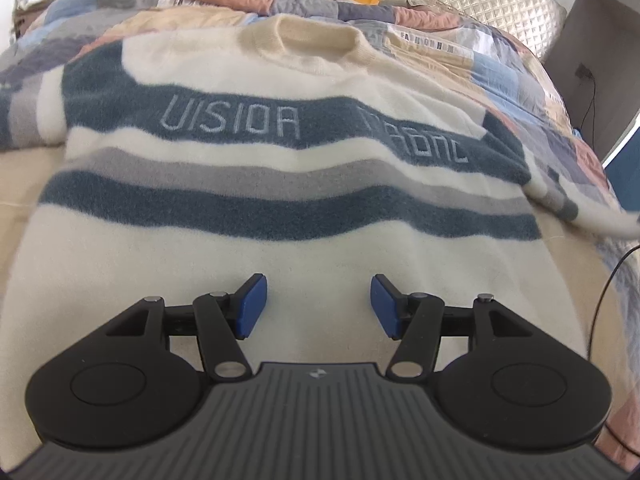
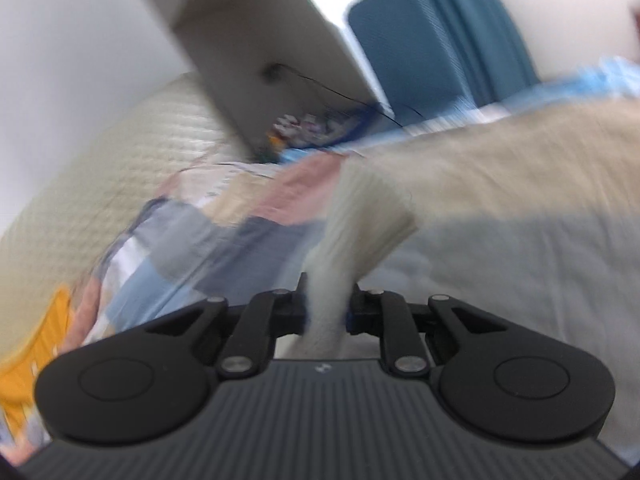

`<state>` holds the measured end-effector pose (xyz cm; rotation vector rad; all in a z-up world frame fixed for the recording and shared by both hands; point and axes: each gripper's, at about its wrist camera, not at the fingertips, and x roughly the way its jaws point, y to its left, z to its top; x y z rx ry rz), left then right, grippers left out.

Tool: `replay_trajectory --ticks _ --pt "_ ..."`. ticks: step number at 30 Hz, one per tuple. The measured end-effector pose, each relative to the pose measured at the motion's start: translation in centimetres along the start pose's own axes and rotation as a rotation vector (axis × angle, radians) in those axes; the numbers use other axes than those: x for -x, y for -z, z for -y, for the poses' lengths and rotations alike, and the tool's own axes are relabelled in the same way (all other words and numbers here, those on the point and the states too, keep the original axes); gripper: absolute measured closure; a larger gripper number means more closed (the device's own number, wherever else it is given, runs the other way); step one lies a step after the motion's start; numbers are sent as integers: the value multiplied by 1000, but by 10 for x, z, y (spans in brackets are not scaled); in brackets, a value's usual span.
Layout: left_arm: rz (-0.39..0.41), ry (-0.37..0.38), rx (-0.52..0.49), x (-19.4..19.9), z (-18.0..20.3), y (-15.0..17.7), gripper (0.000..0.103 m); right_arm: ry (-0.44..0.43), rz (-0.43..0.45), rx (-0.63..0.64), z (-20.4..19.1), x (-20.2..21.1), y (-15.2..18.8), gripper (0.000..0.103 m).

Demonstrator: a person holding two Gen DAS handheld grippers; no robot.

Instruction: Fold large clothes

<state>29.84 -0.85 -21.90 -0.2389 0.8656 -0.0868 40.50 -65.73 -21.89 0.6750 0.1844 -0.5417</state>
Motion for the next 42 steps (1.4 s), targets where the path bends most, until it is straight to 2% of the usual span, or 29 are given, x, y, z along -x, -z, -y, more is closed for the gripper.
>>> replay_trajectory --ticks 6,9,11,16,19,22,27,32,36,42 --pt "9 31 29 3 -8 -9 40 -160 48 134 -71 35 -40 86" --pt "24 64 69 10 -14 -14 40 -274 88 208 -114 65 -58 86" --pt "42 59 77 16 -18 -17 40 -355 110 244 -142 88 -66 86" --pt "71 21 84 22 -30 -26 40 -510 129 330 -206 146 -64 86" --pt "86 36 129 27 -42 -31 40 -633 103 395 -240 181 -51 86" --pt "87 90 206 31 -59 -27 40 -754 63 461 -273 212 -30 86" --pt "77 100 293 35 -78 -24 40 -912 -26 590 -321 258 20 86" --pt "125 144 379 50 -97 -28 40 -1023 -112 640 -336 295 82 86" --pt "145 220 481 59 -120 -32 40 -1058 -205 636 -331 314 136 85" --pt "185 211 564 69 -151 -39 40 -1014 -365 766 -314 315 229 85"
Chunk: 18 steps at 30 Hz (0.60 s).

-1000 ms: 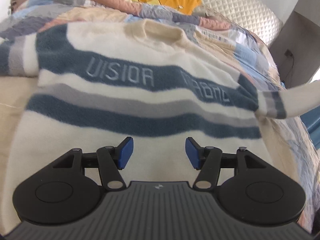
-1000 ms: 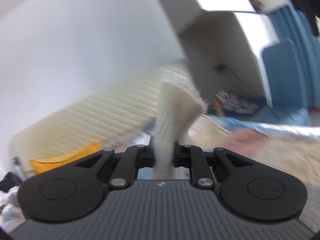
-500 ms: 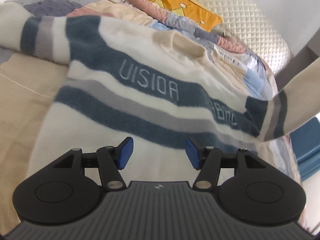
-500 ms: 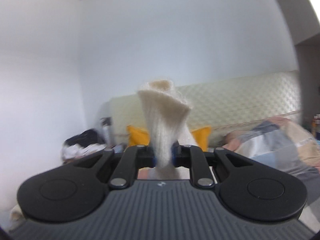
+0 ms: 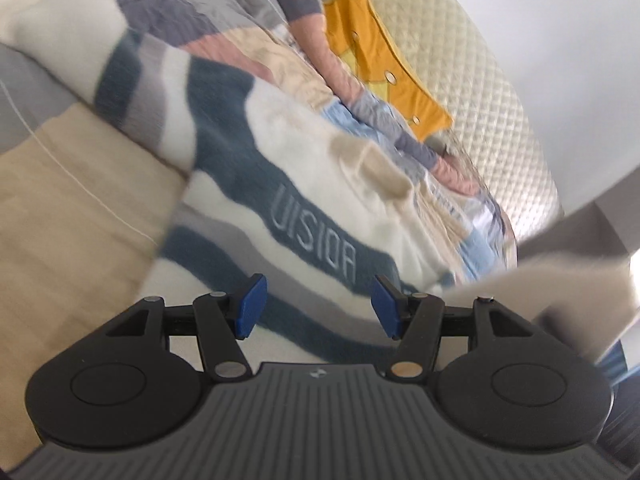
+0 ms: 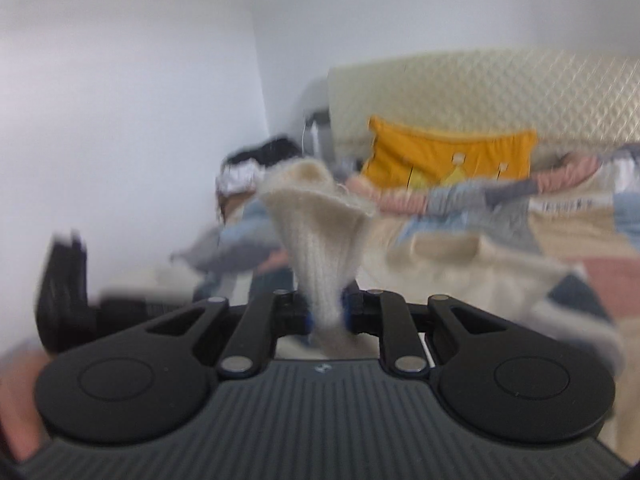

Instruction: Fold large clothes

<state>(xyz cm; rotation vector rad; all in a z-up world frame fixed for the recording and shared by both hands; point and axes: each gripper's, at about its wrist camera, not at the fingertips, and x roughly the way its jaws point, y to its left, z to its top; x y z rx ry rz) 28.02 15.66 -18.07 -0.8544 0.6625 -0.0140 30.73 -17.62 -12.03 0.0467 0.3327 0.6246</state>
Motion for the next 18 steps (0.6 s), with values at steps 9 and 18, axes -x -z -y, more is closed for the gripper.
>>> replay_trajectory --ticks 9,18 --pt "-4 50 22 2 -14 -6 40 18 -240 -150 -33 -33 75 80" --pt "46 121 -109 12 13 6 40 -34 -256 -122 -38 3 65 38"
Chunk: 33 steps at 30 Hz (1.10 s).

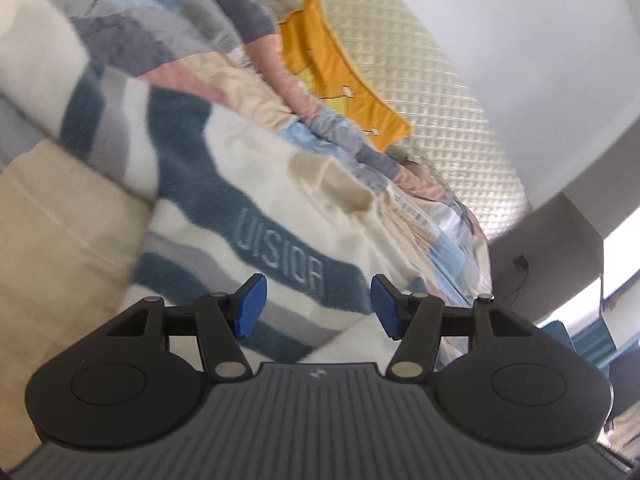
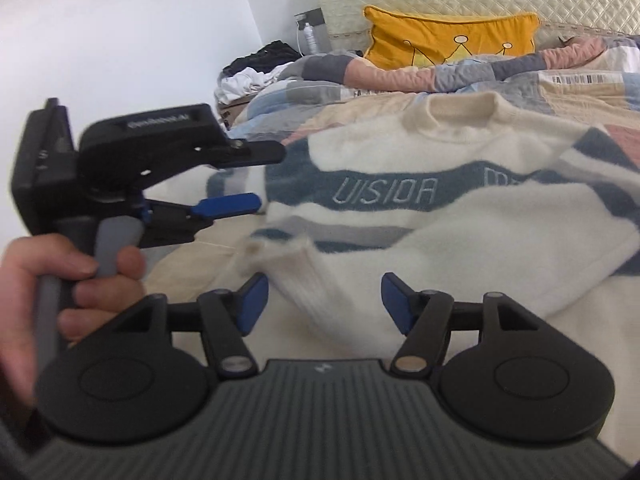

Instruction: Fold large clothes

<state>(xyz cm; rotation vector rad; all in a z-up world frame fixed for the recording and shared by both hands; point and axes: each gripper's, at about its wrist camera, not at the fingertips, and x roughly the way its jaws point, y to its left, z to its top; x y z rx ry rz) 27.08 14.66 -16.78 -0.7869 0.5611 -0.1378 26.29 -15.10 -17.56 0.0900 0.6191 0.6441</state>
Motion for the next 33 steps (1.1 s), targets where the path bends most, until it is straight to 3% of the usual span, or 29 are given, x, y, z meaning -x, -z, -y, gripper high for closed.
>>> replay_trajectory --ticks 3,7,15,19,27,33 --pt "-14 32 -36 1 12 6 40 12 14 -10 14 19 -2 33" --pt "-62 41 -119 -4 33 23 40 62 74 -27 38 37 0 33" --pt "-150 -52 -283 -32 68 71 40 214 157 -84 84 31 -1 33" --pt "-173 -114 -331 -47 72 85 40 215 174 -156 105 20 -3 36" --pt "-222 -205 -424 -77 71 103 40 227 89 -176 121 -6 9 50" --pt "-233 -252 -458 -89 71 112 40 258 69 -162 129 -14 12 50"
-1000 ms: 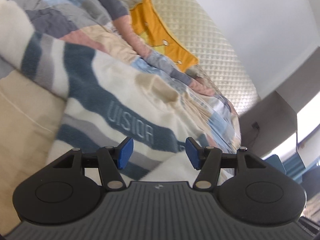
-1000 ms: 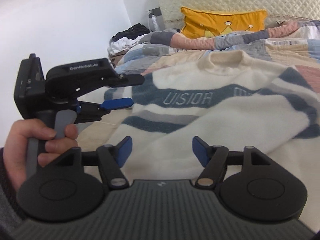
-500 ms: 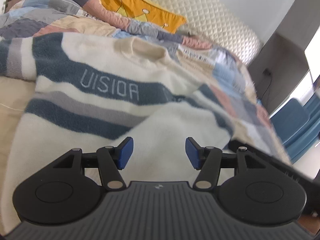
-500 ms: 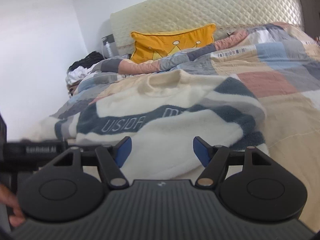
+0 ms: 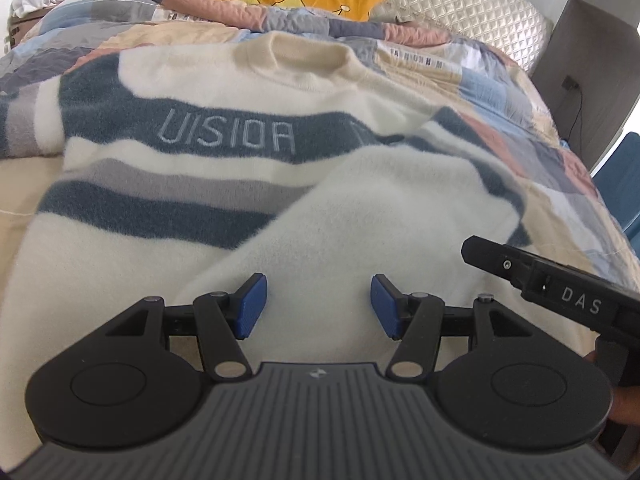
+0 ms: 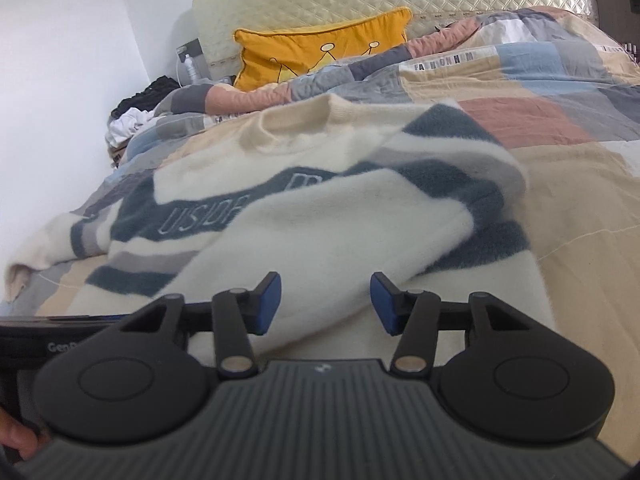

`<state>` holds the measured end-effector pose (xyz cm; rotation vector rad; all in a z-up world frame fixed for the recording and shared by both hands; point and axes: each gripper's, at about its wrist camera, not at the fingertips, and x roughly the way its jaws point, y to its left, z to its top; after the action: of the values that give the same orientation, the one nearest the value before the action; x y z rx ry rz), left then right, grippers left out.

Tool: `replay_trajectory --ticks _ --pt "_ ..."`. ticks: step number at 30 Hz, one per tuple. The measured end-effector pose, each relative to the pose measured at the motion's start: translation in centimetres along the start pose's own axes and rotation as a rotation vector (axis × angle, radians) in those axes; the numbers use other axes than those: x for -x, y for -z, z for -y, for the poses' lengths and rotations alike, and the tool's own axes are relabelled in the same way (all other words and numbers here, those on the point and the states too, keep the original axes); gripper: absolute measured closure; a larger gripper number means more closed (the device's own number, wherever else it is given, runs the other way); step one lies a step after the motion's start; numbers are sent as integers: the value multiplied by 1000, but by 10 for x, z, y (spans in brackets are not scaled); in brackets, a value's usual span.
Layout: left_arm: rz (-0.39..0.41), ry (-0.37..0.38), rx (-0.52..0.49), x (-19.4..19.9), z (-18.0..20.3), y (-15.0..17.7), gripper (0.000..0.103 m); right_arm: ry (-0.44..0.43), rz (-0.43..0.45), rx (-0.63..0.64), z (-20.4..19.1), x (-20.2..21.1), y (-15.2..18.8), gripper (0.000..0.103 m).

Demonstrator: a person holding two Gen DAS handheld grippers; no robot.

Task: Fold large clothes
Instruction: 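Open the right gripper and withdraw it from the sweater, then grasp the other sweater sleeve cuff with the left gripper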

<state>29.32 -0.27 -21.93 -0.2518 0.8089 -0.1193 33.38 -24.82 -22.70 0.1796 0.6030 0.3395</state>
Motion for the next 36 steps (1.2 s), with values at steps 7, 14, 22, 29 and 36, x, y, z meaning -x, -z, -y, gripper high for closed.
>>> replay_trajectory --ticks 7,14,22,29,36 --pt "13 -8 7 1 0 2 40 -13 -90 -31 8 -20 7 50" --pt "58 -74 89 29 -36 -27 40 0 -125 -52 7 -19 4 50" --pt "109 -185 446 76 -176 -88 39 -8 -138 -70 10 -19 2 51" --pt "244 -205 814 130 -330 -61 40 -1 -147 -62 9 -22 0 50" --pt "415 -129 954 147 -407 -29 40 27 -152 -47 2 -27 -2 50"
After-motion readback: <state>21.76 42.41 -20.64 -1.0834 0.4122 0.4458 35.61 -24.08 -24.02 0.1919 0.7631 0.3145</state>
